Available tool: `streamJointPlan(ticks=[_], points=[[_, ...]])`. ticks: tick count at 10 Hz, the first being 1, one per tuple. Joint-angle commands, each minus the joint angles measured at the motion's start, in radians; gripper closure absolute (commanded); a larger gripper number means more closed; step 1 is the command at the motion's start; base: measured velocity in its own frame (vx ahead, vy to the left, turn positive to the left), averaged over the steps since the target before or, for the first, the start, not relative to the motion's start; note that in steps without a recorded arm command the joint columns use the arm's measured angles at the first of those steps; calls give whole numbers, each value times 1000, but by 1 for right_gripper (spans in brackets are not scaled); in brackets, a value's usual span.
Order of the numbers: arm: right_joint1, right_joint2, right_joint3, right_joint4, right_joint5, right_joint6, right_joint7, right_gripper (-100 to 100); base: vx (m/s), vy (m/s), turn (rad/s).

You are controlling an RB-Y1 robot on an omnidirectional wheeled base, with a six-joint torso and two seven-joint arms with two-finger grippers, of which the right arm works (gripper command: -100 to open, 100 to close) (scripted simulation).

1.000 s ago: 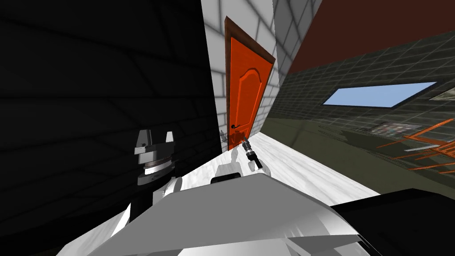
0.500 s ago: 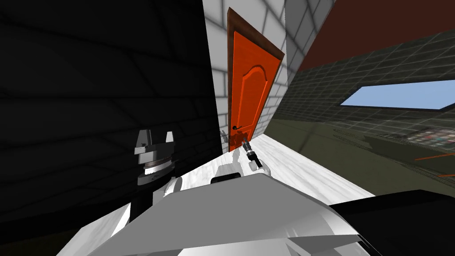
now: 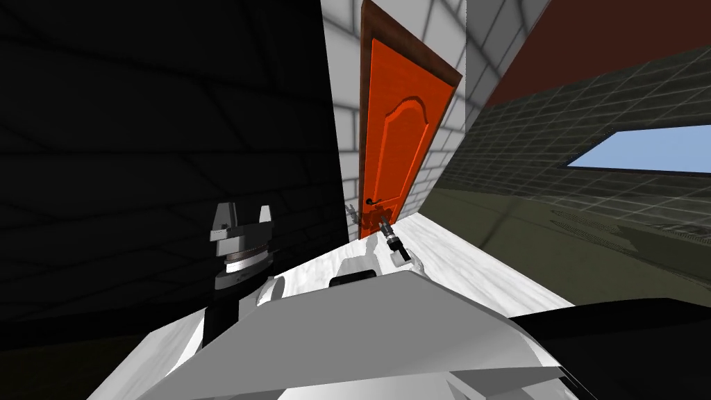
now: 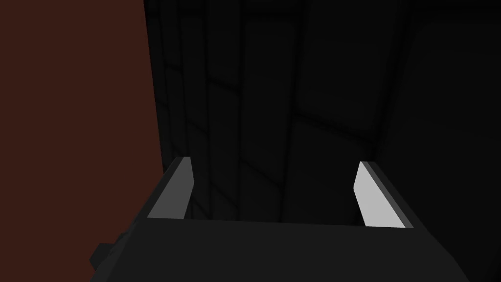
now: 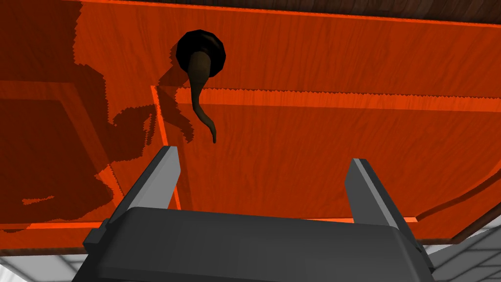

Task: Pull the door open

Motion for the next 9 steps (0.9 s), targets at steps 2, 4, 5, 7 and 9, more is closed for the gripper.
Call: streamJointPlan(ticks=[2,4,5,7,9], points=[[-21,-14,3,53,0,-11,-9,-100,67,-87,112],[-44,-29,6,113,0,-25,-19,-100,70,-89,134],[-59,-39,8,150,0,-33,-25,-100,127,-138,231],[-73,-48,10,184,0,-41,-30,-100,91,-123,119],[-86,-56,11,219,0,-49,-36,-100,45,-69,89]])
